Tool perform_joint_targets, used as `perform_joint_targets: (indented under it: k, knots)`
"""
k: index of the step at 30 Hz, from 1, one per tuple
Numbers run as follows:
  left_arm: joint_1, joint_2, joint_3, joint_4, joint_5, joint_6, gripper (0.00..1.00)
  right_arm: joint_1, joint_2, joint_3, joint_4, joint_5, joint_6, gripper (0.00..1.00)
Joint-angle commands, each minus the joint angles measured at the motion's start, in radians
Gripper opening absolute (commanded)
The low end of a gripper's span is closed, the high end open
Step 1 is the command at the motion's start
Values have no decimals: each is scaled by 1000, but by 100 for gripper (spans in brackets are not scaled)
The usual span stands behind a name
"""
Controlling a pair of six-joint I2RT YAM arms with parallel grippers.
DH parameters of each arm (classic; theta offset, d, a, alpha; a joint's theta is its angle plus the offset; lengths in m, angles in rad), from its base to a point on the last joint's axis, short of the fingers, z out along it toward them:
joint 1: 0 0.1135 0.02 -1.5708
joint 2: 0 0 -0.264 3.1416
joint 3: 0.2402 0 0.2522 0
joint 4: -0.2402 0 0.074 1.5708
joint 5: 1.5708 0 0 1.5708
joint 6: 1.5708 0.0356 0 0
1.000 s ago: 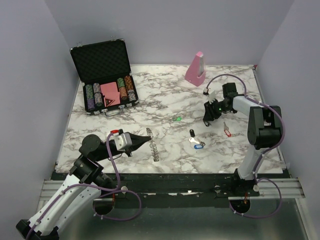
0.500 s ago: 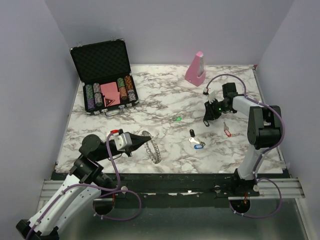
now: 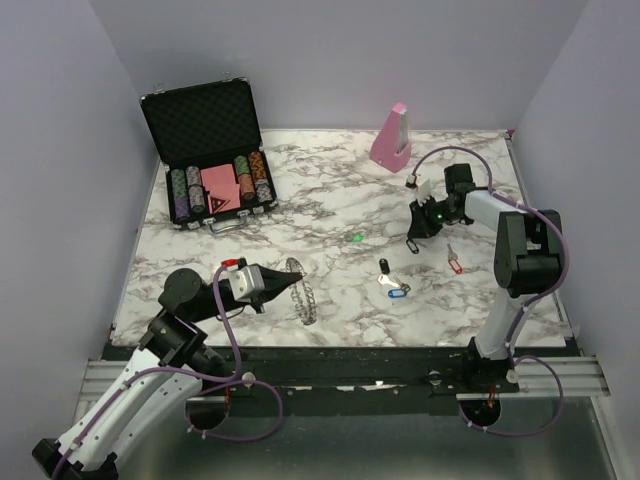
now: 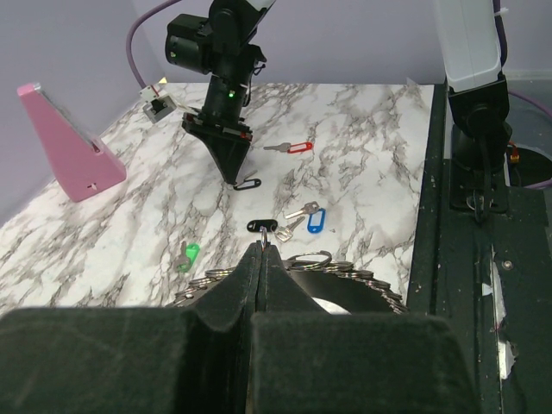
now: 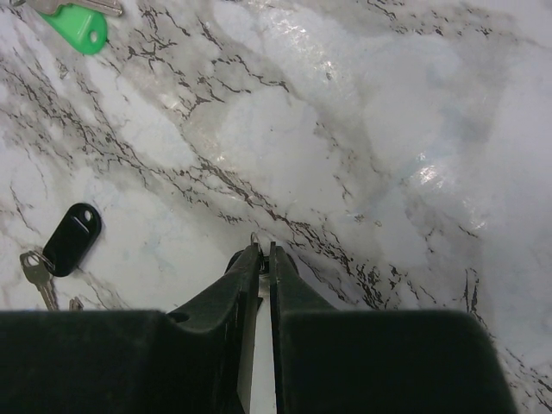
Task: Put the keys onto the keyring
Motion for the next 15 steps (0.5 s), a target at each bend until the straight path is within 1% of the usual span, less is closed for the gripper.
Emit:
perform_joint_targets:
  k: [1,7,15]
  knots:
    - [5,1,16,22,21,9,0,2,16,22,-20,-14,-9,19]
    - [5,1,16,22,22,10,0,3,19,26,-35,-34,-15,25]
    - [7,4,16,19,24,12,0,2,23,26,-52,-43,-26,25]
